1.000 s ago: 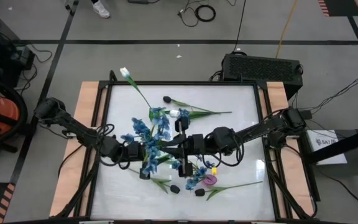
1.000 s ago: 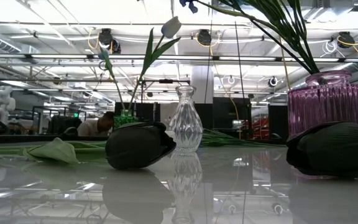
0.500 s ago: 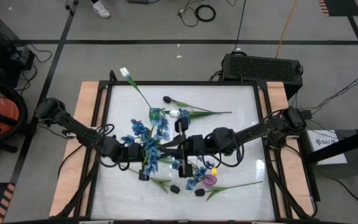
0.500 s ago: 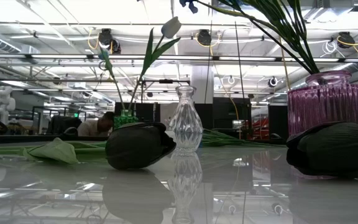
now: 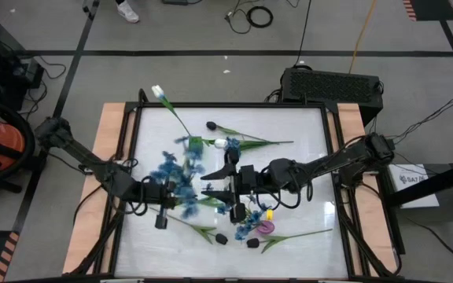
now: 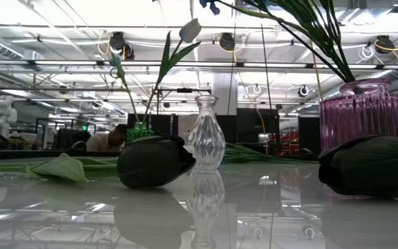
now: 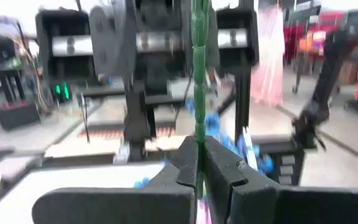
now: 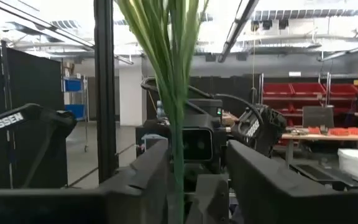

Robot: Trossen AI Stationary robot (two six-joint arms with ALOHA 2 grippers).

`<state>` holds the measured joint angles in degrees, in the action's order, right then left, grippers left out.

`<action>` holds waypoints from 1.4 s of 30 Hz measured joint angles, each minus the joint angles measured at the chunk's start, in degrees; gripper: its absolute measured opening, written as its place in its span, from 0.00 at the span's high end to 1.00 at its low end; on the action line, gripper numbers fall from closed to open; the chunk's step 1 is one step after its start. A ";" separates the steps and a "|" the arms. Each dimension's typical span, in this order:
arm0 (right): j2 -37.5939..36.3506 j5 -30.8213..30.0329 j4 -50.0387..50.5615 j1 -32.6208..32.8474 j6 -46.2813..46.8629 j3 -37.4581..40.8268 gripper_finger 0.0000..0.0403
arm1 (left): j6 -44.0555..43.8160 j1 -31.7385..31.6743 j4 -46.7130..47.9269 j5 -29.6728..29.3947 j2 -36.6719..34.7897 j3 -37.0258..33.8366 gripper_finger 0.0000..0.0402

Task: Sort flowers into vase by color
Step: Put the bottom blue flowers into the purple vase

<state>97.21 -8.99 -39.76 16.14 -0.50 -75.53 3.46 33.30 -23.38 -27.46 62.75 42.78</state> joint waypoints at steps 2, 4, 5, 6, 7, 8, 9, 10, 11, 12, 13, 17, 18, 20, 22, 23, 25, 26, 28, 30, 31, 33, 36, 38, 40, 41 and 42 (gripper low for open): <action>-0.80 -0.04 2.22 0.00 0.49 0.00 0.55 | -2.52 0.15 5.42 -0.03 -1.87 0.00 0.97; -1.01 -0.03 3.67 -0.01 1.92 0.00 0.49 | -4.35 0.16 9.35 0.03 -2.96 0.00 0.97; -1.01 -0.15 4.27 -0.14 2.69 0.00 0.46 | -4.62 0.17 10.60 0.11 -3.12 0.00 0.97; -1.01 -0.24 4.97 -0.28 3.35 0.00 0.43 | -4.69 0.22 11.49 0.24 -3.10 0.00 0.97; -1.01 -0.31 5.57 -0.50 4.04 0.00 0.40 | -4.69 0.22 12.19 0.33 -3.01 0.00 0.97; -1.01 -0.35 6.12 -0.77 4.56 0.00 0.38 | -4.67 0.20 12.76 0.44 -2.91 0.00 0.97; -1.01 -0.51 6.57 -1.09 5.05 0.02 0.35 | -4.81 0.19 12.99 0.42 -2.76 0.00 0.97; -1.01 -0.53 6.80 -1.32 5.35 0.01 0.32 | -5.14 0.03 13.22 0.42 -2.61 0.00 0.97; -1.01 -0.53 7.06 -1.60 5.45 0.01 0.30 | -5.69 -0.14 13.86 0.46 -2.55 0.00 0.97; -1.01 -0.50 7.12 -1.76 5.43 0.00 0.28 | -6.11 -0.32 14.58 0.73 -2.51 0.00 0.97; -1.01 -0.28 7.24 -1.94 5.27 0.01 0.26 | -6.68 -0.53 15.12 1.25 -2.50 0.00 0.97; -1.01 0.80 7.25 -1.93 4.04 0.02 0.23 | -8.54 -1.60 17.34 1.99 -2.53 0.00 0.97; -1.01 1.80 7.27 -1.94 3.87 0.02 0.23 | -9.07 -1.91 17.74 1.99 -2.50 0.00 0.97; -1.01 3.53 7.32 -1.90 3.81 0.02 0.23 | -10.09 -2.51 18.19 2.21 -2.52 0.00 0.97; -1.01 4.28 7.31 -1.90 3.75 0.02 0.24 | -10.69 -3.07 18.36 3.21 -2.51 0.00 0.97; -1.01 4.50 7.29 -1.92 3.77 0.02 0.25 | -10.72 -3.14 18.39 3.54 -2.50 0.00 0.97; -1.01 4.52 7.27 -1.92 3.77 0.02 0.27 | -10.96 -3.21 18.36 3.95 -2.51 0.00 0.97; -1.01 4.53 7.22 -1.92 3.65 0.02 0.28 | -11.46 -3.22 18.37 4.39 -2.50 0.00 0.97; -1.01 4.54 6.91 -1.92 2.97 0.02 0.30 | -12.14 -3.24 18.47 5.12 -2.50 0.00 0.97; -1.01 4.57 6.54 -1.92 2.93 0.02 0.35 | -12.14 -3.24 18.43 5.31 -2.50 0.00 0.97; -1.01 4.58 6.46 -1.92 2.87 0.02 0.38 | -12.17 -3.24 18.45 5.31 -2.50 0.00 0.97; -1.01 4.58 6.33 -1.92 2.83 0.02 0.45 | -12.16 -3.24 18.44 5.33 -2.50 0.00 0.97; -1.01 4.58 6.23 -1.92 2.83 0.02 0.57 | -12.14 -3.24 18.41 5.31 -2.50 0.00 0.97; -1.01 4.58 6.18 -1.92 2.83 0.02 0.66 | -12.14 -3.24 18.41 5.10 -2.50 0.00 0.97; -1.01 4.58 6.18 -1.93 2.74 0.02 0.73 | -12.14 -3.24 18.31 4.90 -2.50 0.00 0.95; -1.01 4.58 6.18 -1.99 2.44 0.02 0.77 | -12.14 -3.24 18.29 4.81 -2.50 0.00 0.94; -1.01 4.63 6.18 -2.13 1.99 0.02 0.80 | -12.14 -3.24 18.26 4.74 -2.50 0.00 0.94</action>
<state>96.20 -4.36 -33.58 14.01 1.49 -75.50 -8.69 30.06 -5.12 -22.72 60.25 42.78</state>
